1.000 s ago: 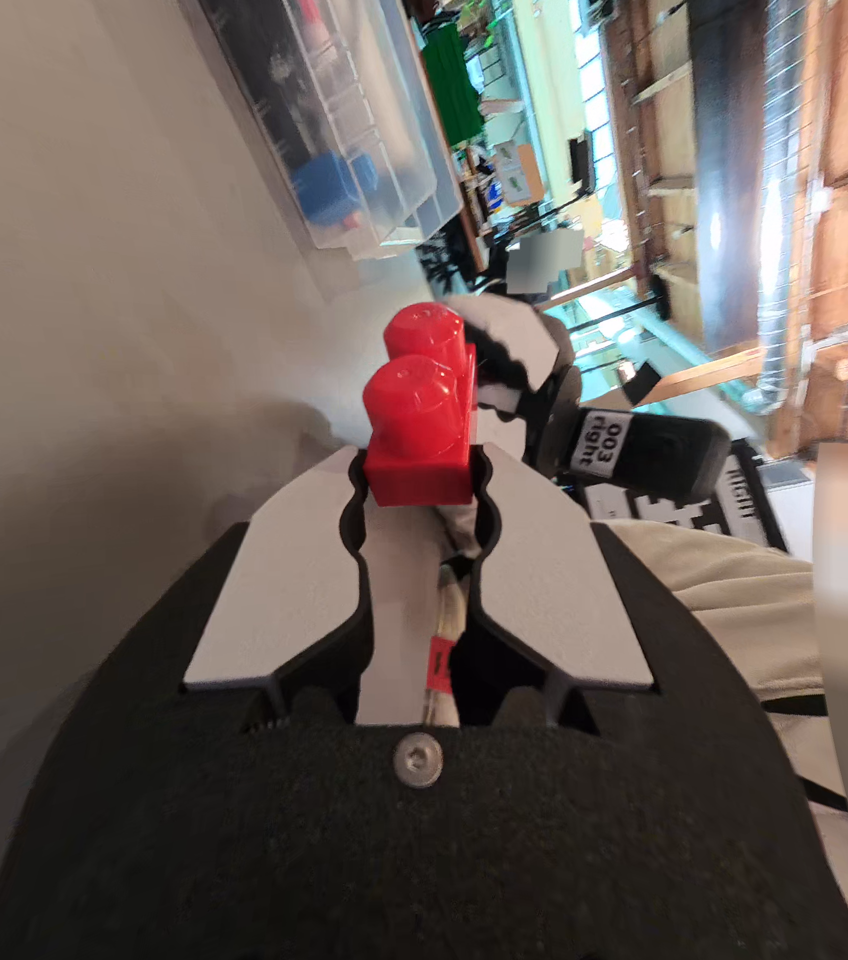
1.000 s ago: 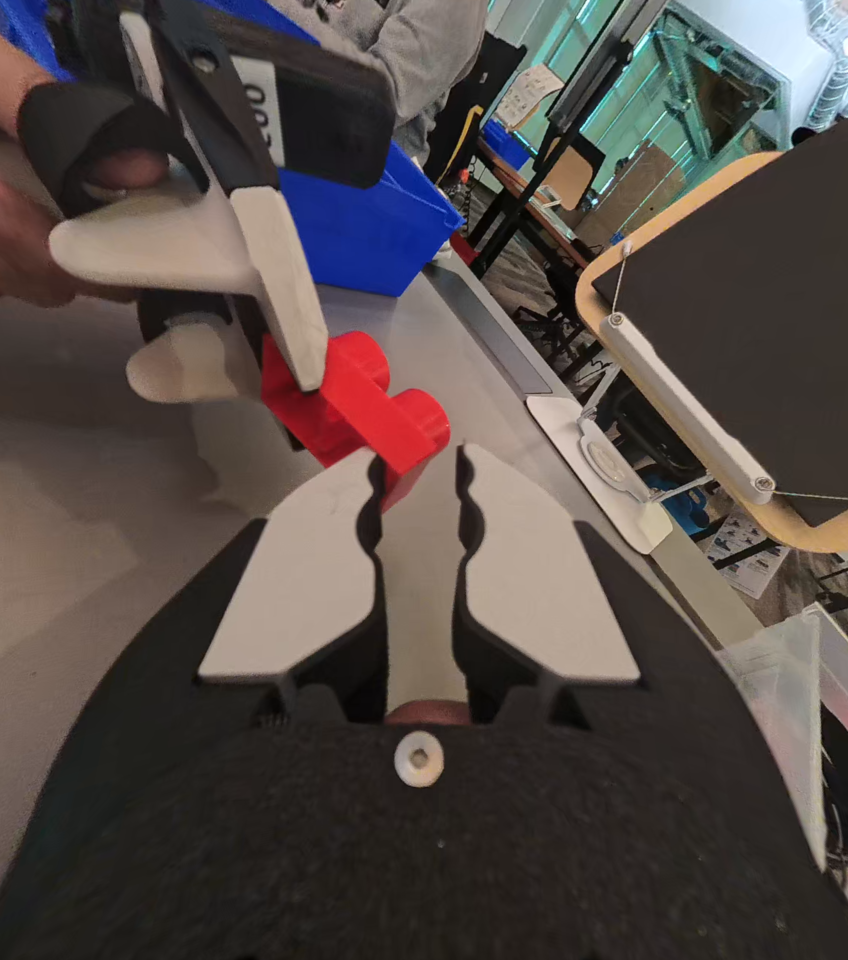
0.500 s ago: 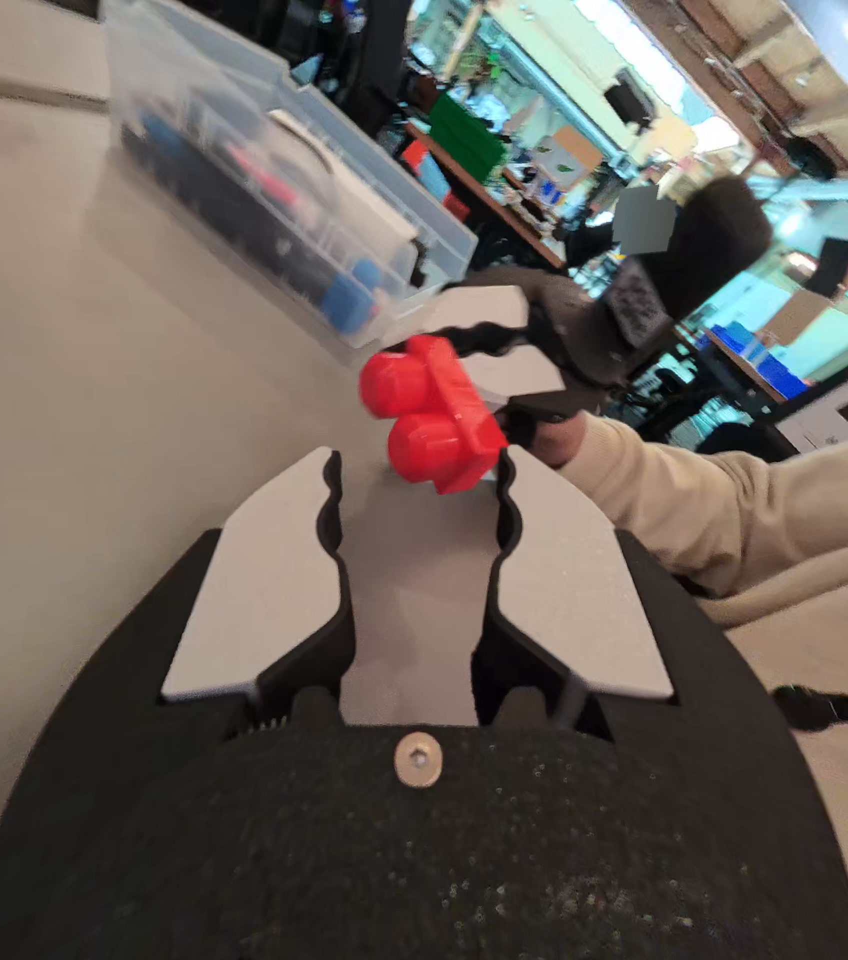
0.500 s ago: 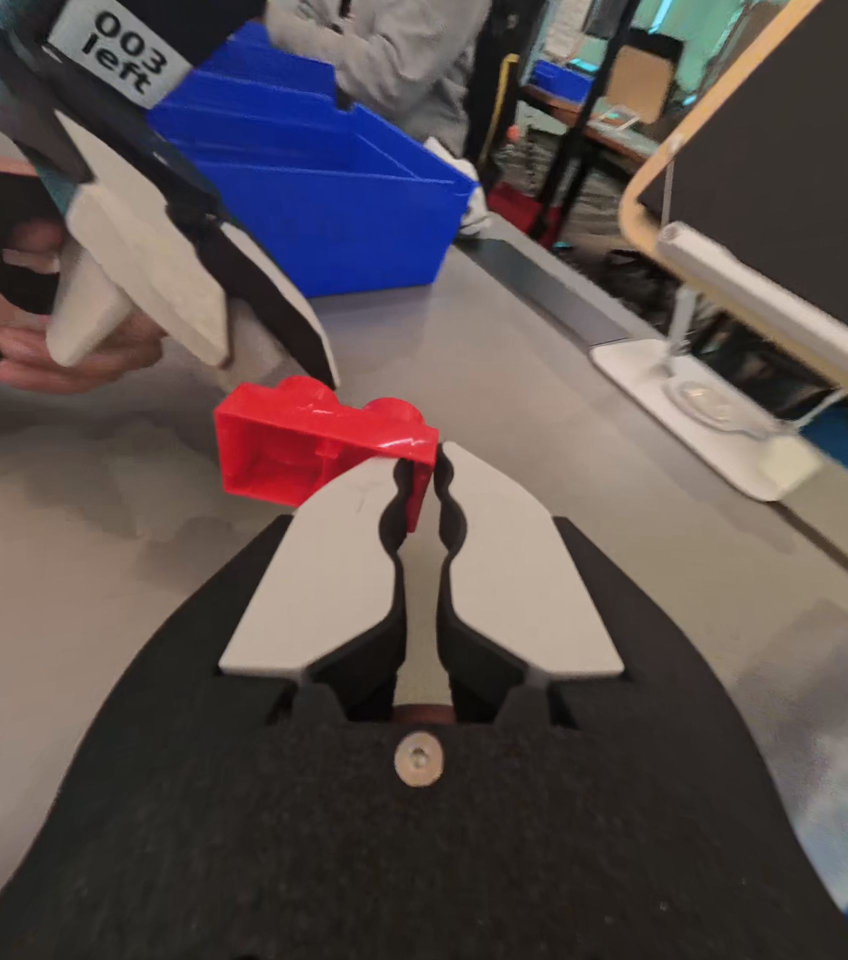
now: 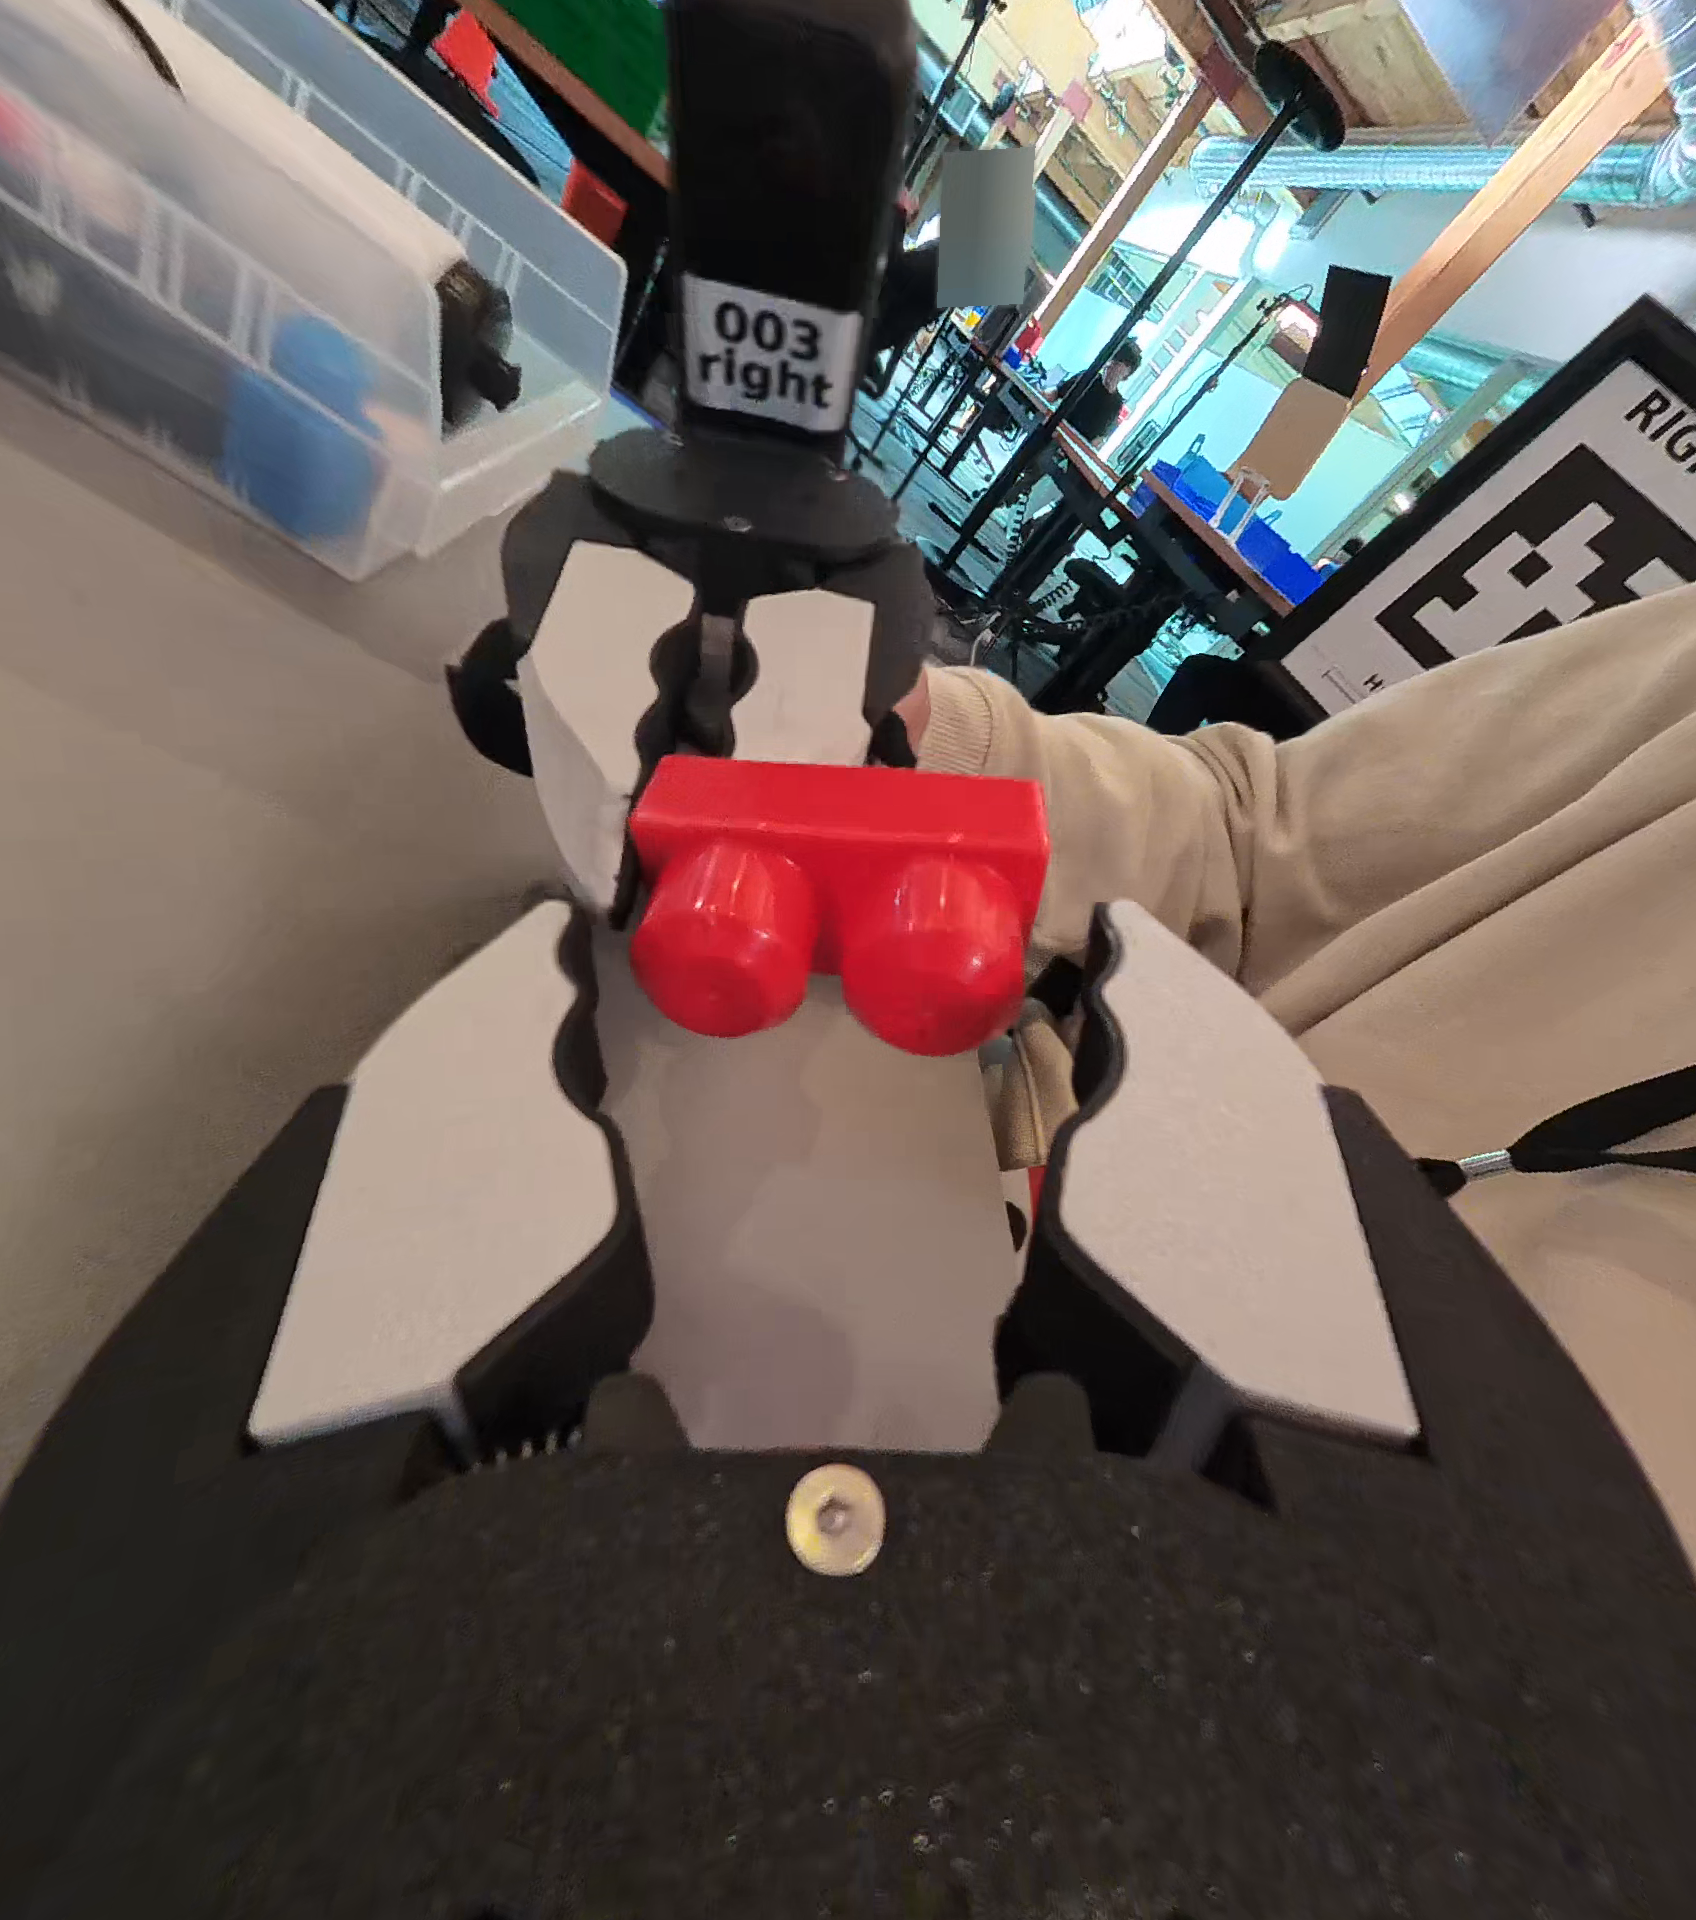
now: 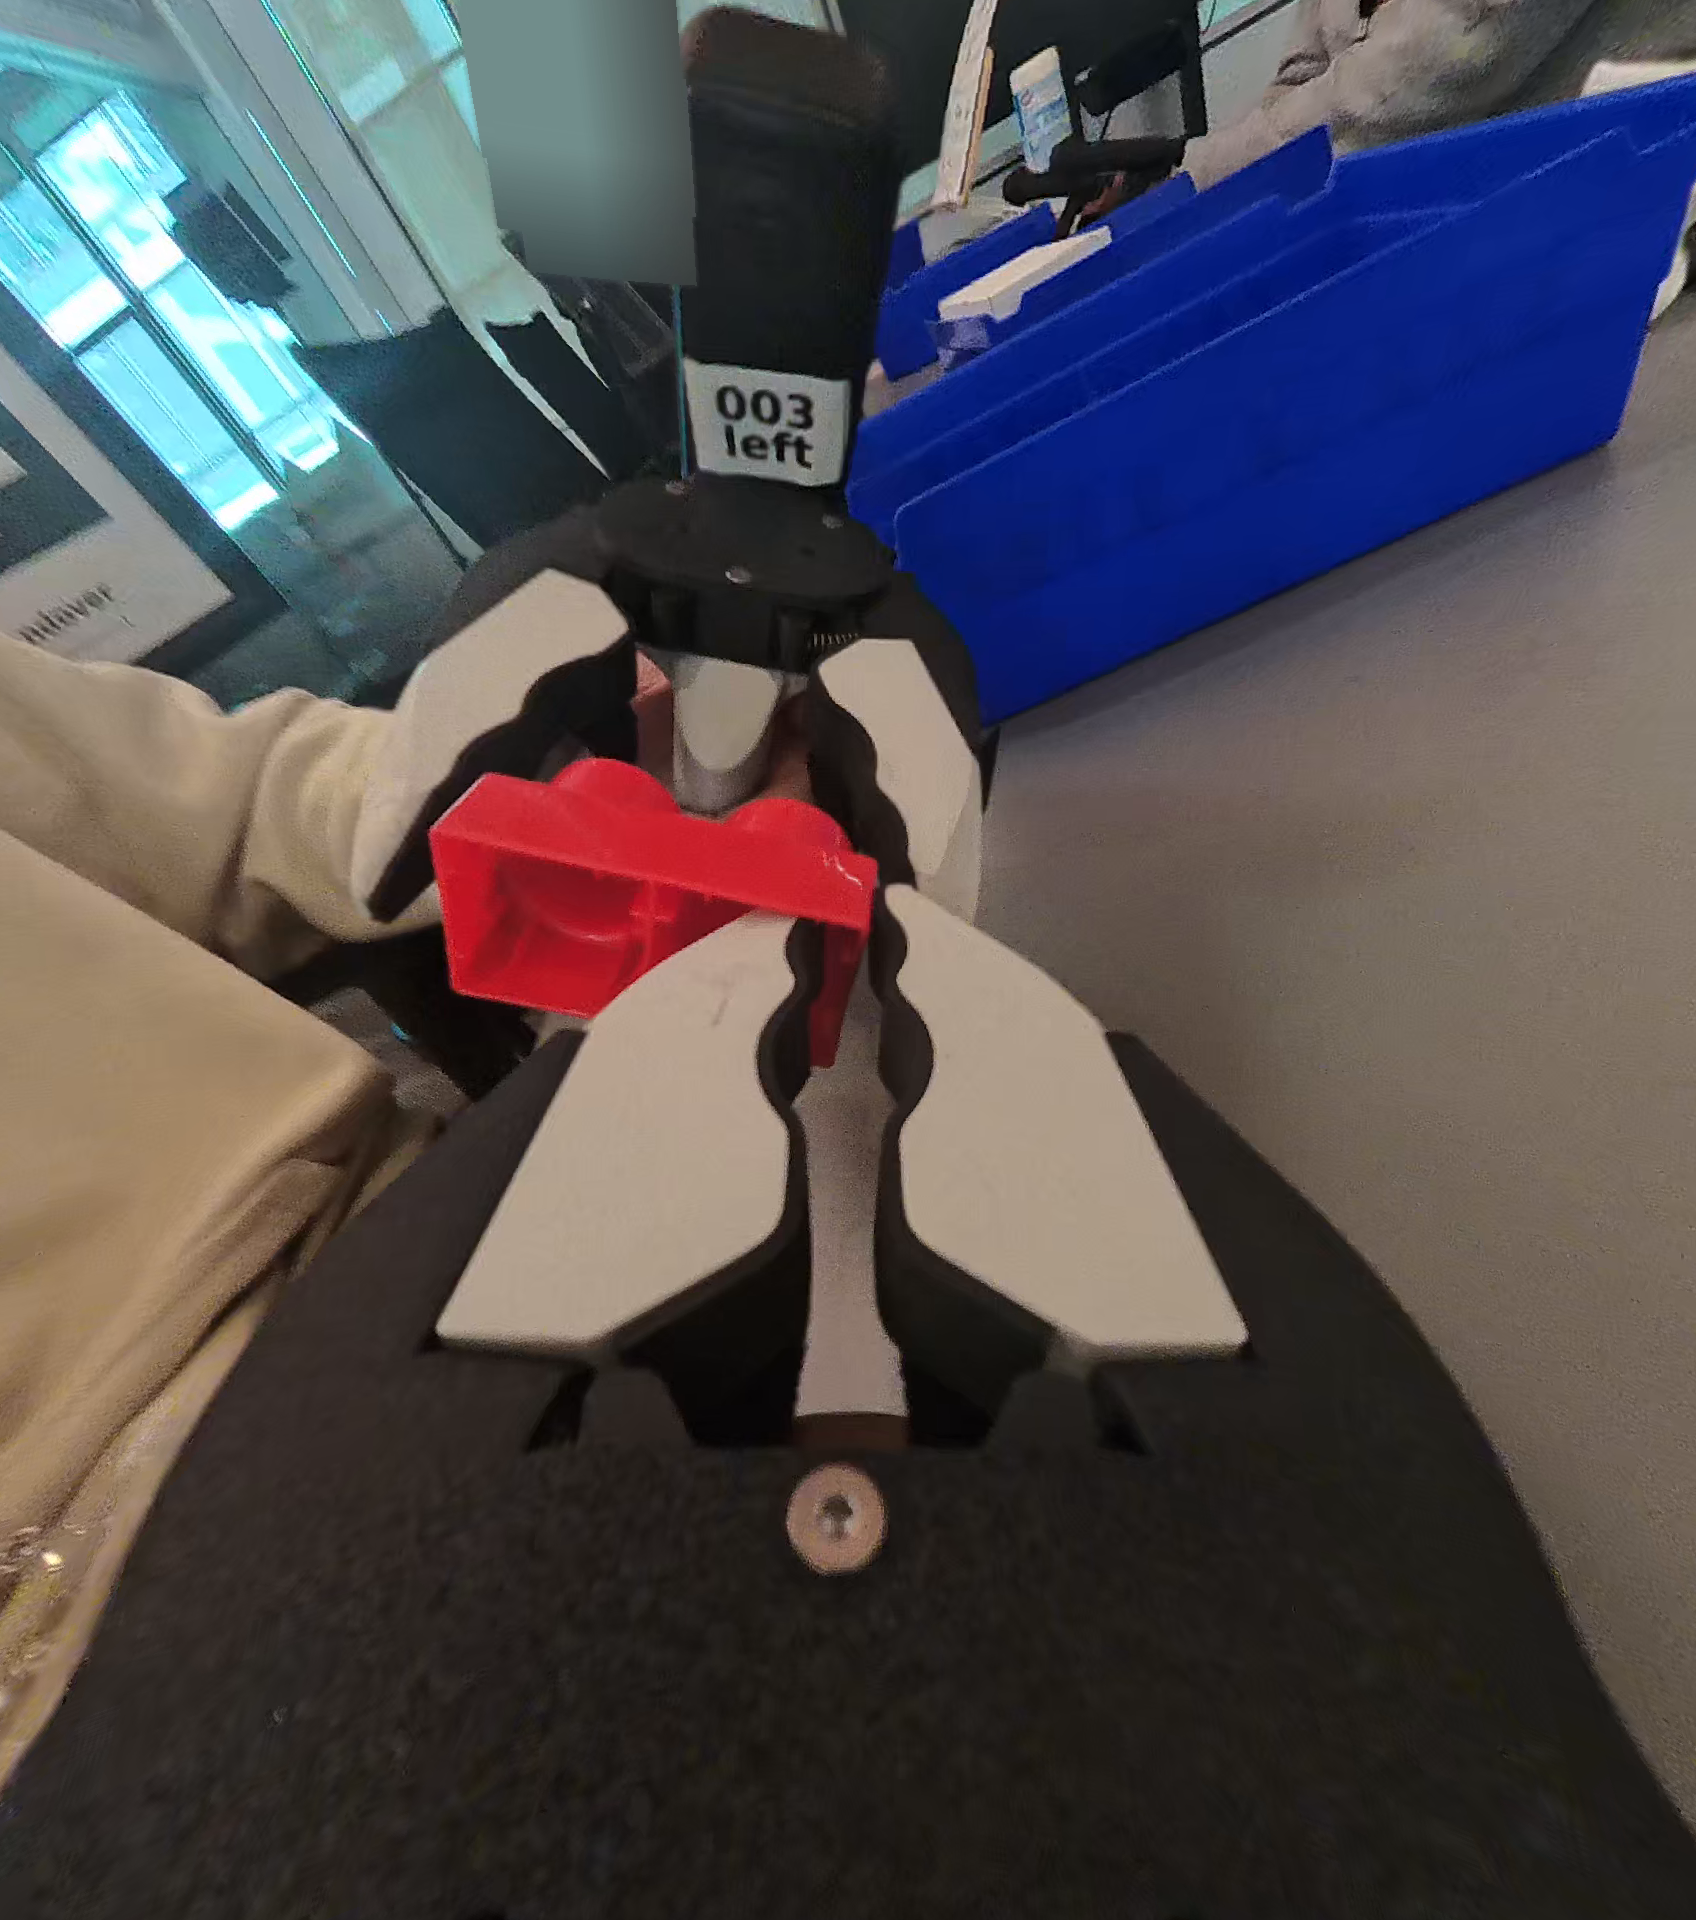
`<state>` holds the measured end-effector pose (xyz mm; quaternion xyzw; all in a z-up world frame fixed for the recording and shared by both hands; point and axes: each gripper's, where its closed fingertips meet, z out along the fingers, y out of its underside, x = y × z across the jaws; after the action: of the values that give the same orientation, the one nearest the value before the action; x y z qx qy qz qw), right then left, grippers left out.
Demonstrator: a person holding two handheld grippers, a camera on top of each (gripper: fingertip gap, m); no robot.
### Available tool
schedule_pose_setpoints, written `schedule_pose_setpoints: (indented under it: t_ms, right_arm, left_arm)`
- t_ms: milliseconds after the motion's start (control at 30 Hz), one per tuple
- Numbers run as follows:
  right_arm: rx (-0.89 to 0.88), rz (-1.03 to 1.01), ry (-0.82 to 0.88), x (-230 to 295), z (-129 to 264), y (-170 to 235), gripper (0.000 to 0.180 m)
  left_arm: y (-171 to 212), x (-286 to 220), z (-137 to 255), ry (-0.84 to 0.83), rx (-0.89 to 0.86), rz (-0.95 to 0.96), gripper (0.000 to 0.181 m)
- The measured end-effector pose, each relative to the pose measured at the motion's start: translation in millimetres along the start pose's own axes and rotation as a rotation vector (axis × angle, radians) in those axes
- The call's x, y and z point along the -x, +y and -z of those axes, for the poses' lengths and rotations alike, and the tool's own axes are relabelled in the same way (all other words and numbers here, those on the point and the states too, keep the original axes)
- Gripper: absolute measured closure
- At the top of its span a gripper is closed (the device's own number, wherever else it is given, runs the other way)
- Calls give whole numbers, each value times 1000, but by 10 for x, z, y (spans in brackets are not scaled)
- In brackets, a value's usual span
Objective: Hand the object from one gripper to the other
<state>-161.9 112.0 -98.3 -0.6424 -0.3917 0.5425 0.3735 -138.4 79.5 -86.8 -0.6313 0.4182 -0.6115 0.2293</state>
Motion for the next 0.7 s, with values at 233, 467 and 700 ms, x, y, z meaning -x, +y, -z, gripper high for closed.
schedule_pose_setpoints:
  t_ms: [233, 467, 700]
  right_arm:
    - [5, -29, 9, -20, -11, 15, 171]
    - [-32, -48, 50, -121, 110, -52, 154]
    - [-66, 157, 223, -229, 132, -144, 116]
  left_arm:
    - [52, 91, 3, -98, 62, -66, 105]
    - [-93, 162, 139, -177, 1, -102, 110]
    - [-238, 372, 370, -179, -146, 100, 110]
